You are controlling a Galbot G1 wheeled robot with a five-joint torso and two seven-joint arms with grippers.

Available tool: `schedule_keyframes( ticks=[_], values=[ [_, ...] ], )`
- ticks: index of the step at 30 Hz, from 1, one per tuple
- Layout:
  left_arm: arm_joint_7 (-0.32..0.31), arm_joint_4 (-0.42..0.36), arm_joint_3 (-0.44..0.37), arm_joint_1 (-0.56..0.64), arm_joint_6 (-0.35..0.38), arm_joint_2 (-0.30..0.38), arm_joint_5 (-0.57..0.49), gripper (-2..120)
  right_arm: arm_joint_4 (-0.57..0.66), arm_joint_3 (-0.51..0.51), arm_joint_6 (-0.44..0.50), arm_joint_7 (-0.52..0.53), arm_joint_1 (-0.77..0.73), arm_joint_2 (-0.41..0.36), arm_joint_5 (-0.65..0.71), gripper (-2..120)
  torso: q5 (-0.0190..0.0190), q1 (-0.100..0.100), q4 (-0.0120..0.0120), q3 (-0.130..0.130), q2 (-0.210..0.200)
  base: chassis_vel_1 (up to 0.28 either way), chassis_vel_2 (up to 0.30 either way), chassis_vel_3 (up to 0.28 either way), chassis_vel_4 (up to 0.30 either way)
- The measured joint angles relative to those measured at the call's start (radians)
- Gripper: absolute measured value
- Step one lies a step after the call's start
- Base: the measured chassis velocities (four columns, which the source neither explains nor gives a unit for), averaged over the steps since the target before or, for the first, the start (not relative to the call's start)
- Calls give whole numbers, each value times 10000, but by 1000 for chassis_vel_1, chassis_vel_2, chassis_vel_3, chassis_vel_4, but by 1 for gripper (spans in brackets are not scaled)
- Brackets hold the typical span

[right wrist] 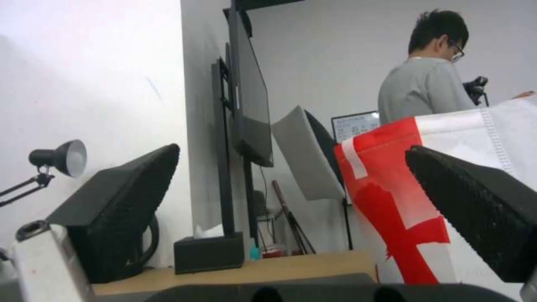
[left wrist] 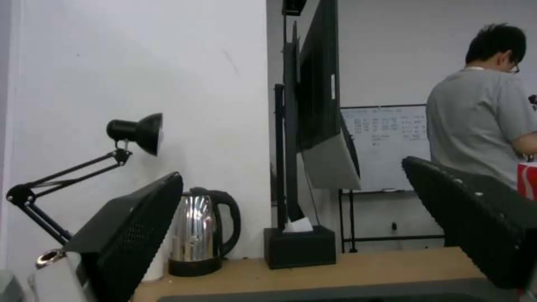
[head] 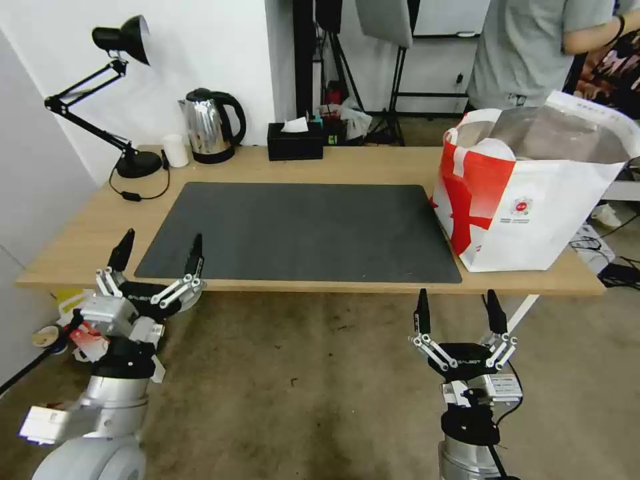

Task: Pick up the trash from the table and place it into the takeout bag.

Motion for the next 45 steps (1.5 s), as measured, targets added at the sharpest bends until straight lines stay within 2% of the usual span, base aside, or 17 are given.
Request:
schedule_keyframes(
  ticks=[14, 24, 45],
  values=[
    [91, -29, 335, 490, -458, -312, 348, 95, 0, 0, 0, 0, 0, 0, 0, 100, 0, 0, 0, 0, 0, 0, 0, 0, 0],
    [222, 151, 394, 771, -946, -524, 603, 97, 0, 0, 0, 0, -1, 0, 0, 100, 0, 0, 0, 0, 0, 0, 0, 0, 0],
    [272, 674, 421, 1193, -1918, -497, 819, 99, 0, -1, 0, 0, -1, 0, 0, 100, -1, 1, 0, 0, 0, 0, 0, 0, 0]
  ],
)
